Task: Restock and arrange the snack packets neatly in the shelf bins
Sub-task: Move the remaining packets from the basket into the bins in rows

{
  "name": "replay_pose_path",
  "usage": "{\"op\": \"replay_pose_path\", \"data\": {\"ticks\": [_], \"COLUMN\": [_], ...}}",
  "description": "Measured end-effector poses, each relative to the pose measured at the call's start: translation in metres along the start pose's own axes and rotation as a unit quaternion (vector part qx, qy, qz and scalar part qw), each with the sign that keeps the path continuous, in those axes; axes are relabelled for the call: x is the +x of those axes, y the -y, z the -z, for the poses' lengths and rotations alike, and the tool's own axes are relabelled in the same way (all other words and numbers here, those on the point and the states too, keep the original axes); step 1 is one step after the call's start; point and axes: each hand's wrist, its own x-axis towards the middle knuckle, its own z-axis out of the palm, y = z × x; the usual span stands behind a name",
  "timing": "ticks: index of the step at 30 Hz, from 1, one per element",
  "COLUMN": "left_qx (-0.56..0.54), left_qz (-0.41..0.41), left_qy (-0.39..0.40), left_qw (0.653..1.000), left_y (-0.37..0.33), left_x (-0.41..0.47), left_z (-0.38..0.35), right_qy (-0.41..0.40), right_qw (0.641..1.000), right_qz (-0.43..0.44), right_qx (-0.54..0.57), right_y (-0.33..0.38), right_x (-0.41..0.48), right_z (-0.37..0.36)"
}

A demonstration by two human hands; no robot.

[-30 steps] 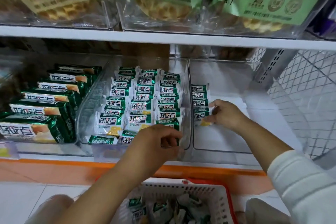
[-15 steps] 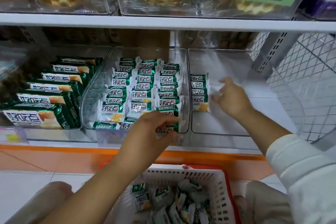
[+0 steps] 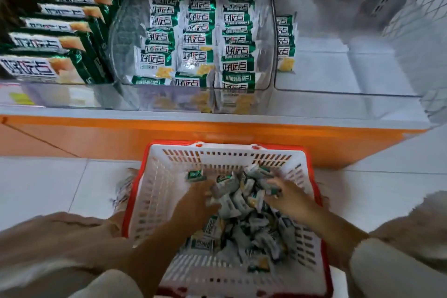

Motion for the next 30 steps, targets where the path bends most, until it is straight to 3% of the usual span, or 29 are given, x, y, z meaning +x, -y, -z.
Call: {"op": "replay_pose_path", "data": {"ticks": [4,8,12,19,22,24,27,30], "left_qx": [0.030,0.023,0.035,0.069,0.040,0.053,-0.036,-0.179], "left_qz": [0.073,0.116,0.176,0.125,0.212,0.201,0.213,0.271], "left_qy": [0.034,0.051,0.070,0.080,0.095,0.069,0.022,-0.018], "left_qw": [0.996,0.992,0.981,0.986,0.972,0.976,0.976,0.946], "left_y": [0.036,0.048,0.054,0.068,0.072,0.071,0.066,0.058], "left_x": [0.018,0.044,0.061,0.081,0.080,0.072,0.059,0.044], "left_z": [-0.021,-0.036,-0.054,-0.068,-0.075,-0.076,-0.071,-0.066], "right_qy": [-0.053,-0.070,-0.086,-0.094,-0.115,-0.132,-0.151,-0.174], "right_qw": [0.994,0.994,0.989,0.981,0.981,0.976,0.948,0.928], "right_qz": [-0.091,-0.071,-0.111,-0.170,-0.156,-0.145,-0.175,-0.190], "right_qx": [0.043,0.041,0.046,0.002,0.022,0.094,0.219,0.270], "right_y": [-0.037,-0.032,-0.031,-0.044,-0.046,-0.050,-0.049,-0.048], "right_x": [0.035,0.066,0.097,0.122,0.114,0.103,0.087,0.074], "right_z": [-0.036,-0.060,-0.073,-0.086,-0.093,-0.103,-0.109,-0.107]}}
